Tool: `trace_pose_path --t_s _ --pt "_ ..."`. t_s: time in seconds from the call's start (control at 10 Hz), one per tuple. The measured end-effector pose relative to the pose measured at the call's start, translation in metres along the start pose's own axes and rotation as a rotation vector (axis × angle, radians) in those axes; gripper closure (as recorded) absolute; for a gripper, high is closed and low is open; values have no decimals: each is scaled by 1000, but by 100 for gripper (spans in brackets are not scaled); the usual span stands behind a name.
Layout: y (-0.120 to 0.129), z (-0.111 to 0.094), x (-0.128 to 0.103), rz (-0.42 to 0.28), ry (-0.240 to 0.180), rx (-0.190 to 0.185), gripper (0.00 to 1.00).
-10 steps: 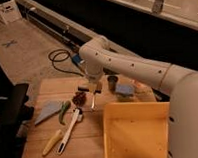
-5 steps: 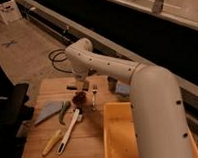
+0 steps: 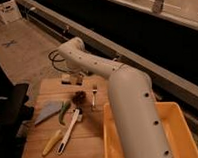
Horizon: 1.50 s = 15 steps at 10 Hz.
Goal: Place eraser in table surface
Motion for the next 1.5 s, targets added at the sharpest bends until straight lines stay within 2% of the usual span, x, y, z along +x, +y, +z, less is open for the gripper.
trace_pose_path --t_s 0.4,0.6,0.9,1.1,1.4,1.5 --pt "0 2 0 10 -7 1 100" --pt "-19 9 -3 28 -39 15 100" --pt "-41 24 -27 12 -83 10 98" --pt "-46 44 -15 34 -88 -8 81" --pt "-36 80 -1 69 -97 -66 48" --pt "-34 87 3 76 -96 -79 41"
